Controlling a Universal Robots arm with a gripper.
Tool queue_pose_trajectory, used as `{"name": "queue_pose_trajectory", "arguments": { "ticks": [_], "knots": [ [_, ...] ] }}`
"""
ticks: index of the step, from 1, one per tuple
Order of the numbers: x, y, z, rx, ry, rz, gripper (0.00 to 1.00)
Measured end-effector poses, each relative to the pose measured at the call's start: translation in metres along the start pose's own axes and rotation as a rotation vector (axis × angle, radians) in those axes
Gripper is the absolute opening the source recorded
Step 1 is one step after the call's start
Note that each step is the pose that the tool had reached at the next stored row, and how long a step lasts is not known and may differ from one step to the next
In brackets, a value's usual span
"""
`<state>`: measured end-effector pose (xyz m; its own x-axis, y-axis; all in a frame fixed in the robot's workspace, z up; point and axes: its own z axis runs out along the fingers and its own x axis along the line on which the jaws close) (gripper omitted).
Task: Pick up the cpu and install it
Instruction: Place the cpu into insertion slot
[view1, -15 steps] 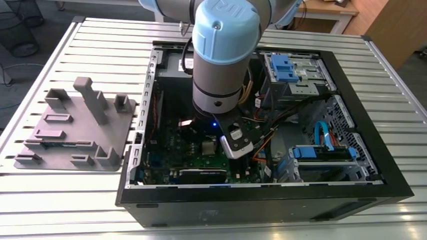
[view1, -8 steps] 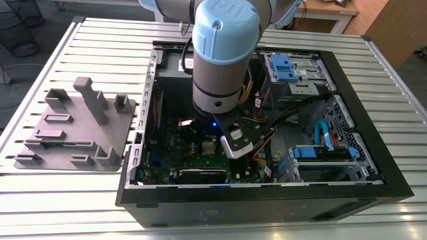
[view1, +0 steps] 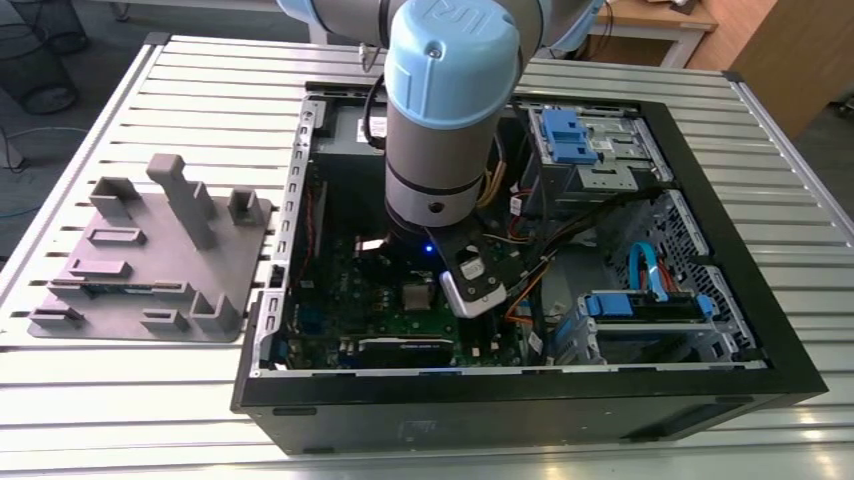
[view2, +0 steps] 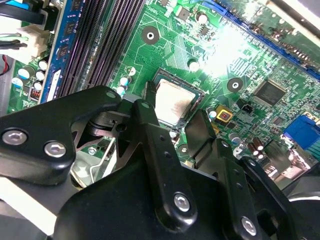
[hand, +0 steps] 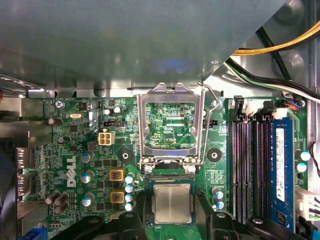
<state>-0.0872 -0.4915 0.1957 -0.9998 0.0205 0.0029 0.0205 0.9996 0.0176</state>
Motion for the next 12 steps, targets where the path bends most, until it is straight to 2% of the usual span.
{"name": "queue_pose_trajectory", "arguments": {
  "ticks": [12],
  "knots": [
    [0.0006,-0.0001,0.002,0.0018,-0.0001,0.0,0.49]
  ]
}}
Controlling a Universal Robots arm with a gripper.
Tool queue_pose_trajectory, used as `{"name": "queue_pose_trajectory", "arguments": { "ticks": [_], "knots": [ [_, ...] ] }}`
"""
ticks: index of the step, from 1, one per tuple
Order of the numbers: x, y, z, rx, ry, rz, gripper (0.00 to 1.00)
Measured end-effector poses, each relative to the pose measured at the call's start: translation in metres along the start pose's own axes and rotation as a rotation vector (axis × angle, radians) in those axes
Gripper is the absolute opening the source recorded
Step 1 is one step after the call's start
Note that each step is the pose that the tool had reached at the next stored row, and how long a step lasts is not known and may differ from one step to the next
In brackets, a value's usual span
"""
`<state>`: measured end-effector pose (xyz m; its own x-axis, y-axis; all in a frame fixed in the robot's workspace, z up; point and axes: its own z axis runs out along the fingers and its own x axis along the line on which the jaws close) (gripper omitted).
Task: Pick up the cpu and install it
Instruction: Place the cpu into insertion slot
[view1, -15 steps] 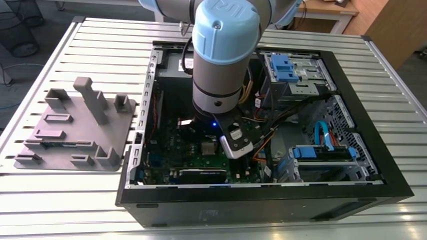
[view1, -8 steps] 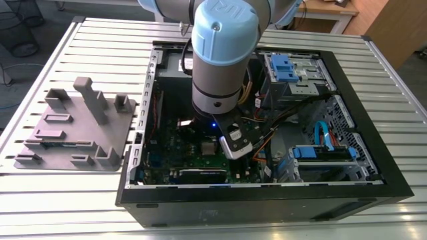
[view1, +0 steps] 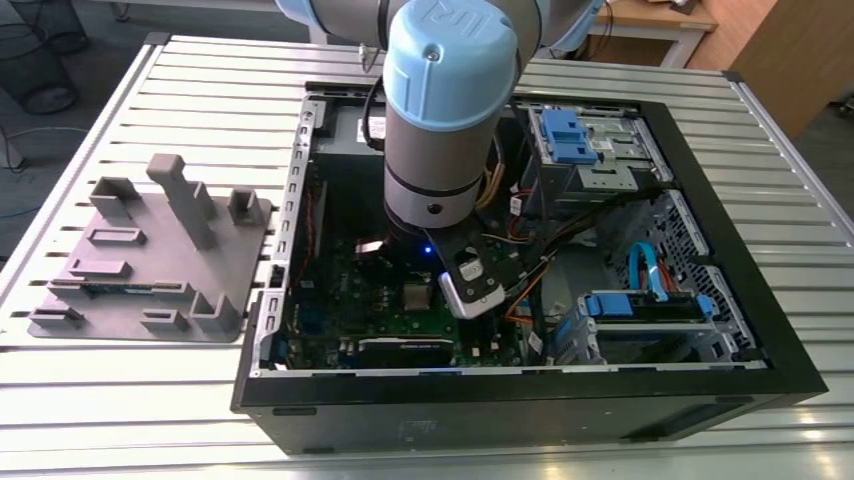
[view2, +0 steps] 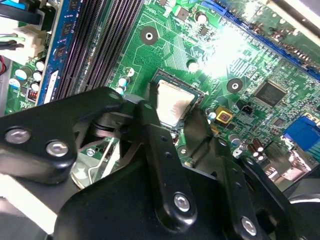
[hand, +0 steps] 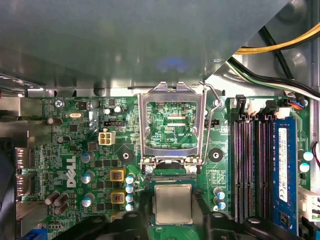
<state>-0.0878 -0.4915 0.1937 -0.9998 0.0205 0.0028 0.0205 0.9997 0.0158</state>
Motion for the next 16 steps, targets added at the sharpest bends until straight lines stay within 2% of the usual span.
{"name": "queue_pose_trajectory", "arguments": {
  "ticks": [1,16],
  "knots": [
    [0.0,0.0,0.0,0.0001,0.0001,0.0,0.42],
    [0.0,0.0,0.0,0.0012,-0.0001,0.0,0.42]
  ]
}}
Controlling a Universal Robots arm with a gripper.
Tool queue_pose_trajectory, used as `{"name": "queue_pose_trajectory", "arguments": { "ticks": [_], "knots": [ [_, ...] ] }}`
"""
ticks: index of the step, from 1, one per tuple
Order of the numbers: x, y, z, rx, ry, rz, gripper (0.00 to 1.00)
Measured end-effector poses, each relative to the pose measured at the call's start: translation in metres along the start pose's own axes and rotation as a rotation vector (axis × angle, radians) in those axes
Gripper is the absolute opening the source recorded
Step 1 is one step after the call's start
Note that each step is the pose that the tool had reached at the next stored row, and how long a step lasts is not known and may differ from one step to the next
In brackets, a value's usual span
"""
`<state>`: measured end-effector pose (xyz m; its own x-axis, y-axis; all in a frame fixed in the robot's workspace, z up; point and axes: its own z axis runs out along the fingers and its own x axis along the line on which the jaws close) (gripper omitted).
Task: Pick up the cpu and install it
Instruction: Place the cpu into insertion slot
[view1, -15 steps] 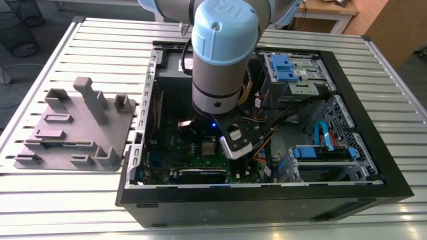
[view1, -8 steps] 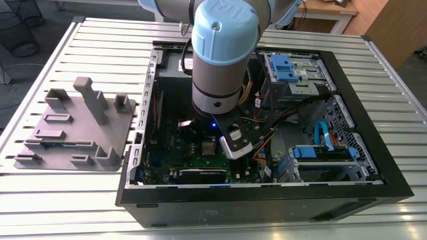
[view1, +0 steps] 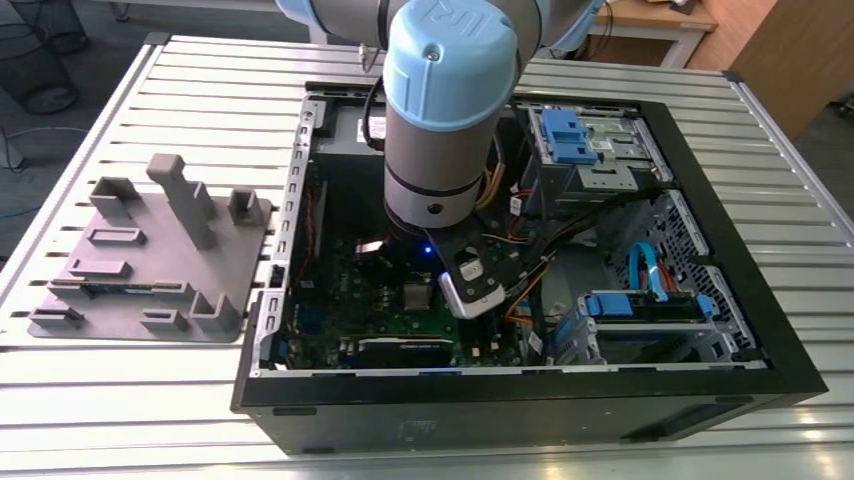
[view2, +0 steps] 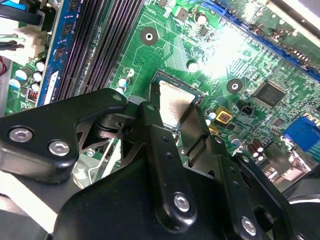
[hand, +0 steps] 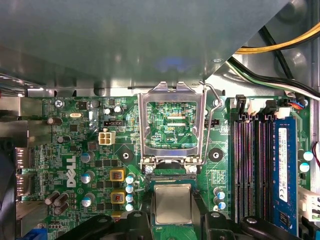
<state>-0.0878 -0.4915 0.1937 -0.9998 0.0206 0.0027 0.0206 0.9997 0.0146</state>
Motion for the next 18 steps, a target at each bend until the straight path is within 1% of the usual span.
{"name": "queue_pose_trajectory", "arguments": {
  "ticks": [1,3,4,12,14,15,18],
  "knots": [
    [0.0,0.0,-0.0001,0.0003,-0.0001,0.0,0.41],
    [0.0,0.0,-0.0001,0.0004,0.0002,0.0,0.41],
    [0.0,0.0,-0.0001,0.0004,0.0002,0.0,0.35],
    [0.0,0.0,0.0,0.0009,0.0002,0.0,0.35],
    [0.0001,0.0,0.0,0.0009,0.0003,0.0,0.36],
    [0.0001,0.0,0.0,0.001,0.0001,0.0,0.43],
    [0.0,0.0,0.0,0.0012,0.0001,0.0,0.43]
  ]
}}
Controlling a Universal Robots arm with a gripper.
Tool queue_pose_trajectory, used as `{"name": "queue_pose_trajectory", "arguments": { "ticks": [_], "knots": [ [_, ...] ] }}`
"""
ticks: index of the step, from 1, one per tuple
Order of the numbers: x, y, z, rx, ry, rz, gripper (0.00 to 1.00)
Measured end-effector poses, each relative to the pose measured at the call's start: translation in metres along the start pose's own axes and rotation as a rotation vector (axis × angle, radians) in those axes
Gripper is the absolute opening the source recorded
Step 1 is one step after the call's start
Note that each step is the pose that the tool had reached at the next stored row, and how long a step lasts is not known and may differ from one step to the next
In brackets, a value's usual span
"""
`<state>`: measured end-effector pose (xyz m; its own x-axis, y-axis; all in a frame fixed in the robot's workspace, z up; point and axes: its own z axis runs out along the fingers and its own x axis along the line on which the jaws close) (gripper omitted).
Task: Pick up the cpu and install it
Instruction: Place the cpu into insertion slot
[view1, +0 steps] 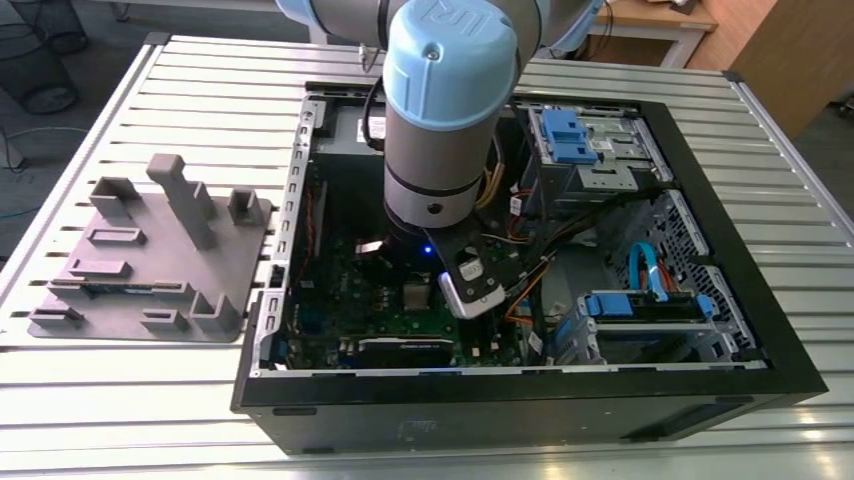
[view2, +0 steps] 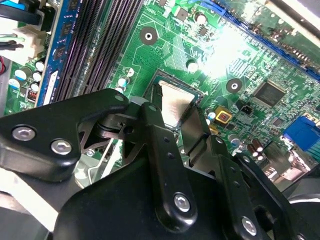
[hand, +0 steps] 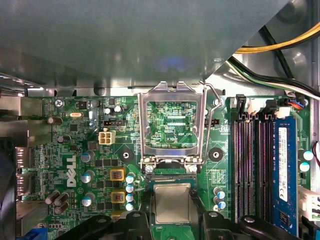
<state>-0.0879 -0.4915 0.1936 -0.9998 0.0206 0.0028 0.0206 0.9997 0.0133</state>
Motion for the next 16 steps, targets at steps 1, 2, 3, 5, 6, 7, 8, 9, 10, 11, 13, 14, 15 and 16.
{"name": "queue_pose_trajectory", "arguments": {
  "ticks": [1,2,3,5,6,7,8,9,10,11,13,14,15,16],
  "knots": [
    [0.0,0.0,0.0,0.0002,-0.0005,0.0,0.43],
    [0.0001,0.0,0.0001,0.0005,-0.002,0.0,0.43],
    [0.0003,0.0,0.0001,0.001,-0.0042,0.0,0.43],
    [0.0006,0.0,0.0004,0.0012,-0.0096,0.0,0.43],
    [0.0008,0.0,0.0007,0.0011,-0.0124,0.0,0.43],
    [0.0009,0.0,0.0011,0.0006,-0.015,0.0,0.43],
    [0.0011,0.0,0.0013,0.0008,-0.0168,0.0,0.43],
    [0.0012,0.0,0.0013,0.001,-0.0179,0.0,0.43],
    [0.0013,-0.0001,0.0013,0.0011,-0.0181,0.0,0.43],
    [0.0014,0.0,0.0013,0.0011,-0.0182,0.0,0.43],
    [0.0015,-0.0001,0.0013,0.0011,-0.0182,0.0,0.43],
    [0.0015,0.0,0.0013,0.0011,-0.0182,0.0,0.43],
    [0.0015,-0.0001,0.0012,0.0014,-0.0182,0.0,0.43],
    [0.0015,-0.0001,0.0012,0.0013,-0.0182,0.0,0.41]
  ]
}}
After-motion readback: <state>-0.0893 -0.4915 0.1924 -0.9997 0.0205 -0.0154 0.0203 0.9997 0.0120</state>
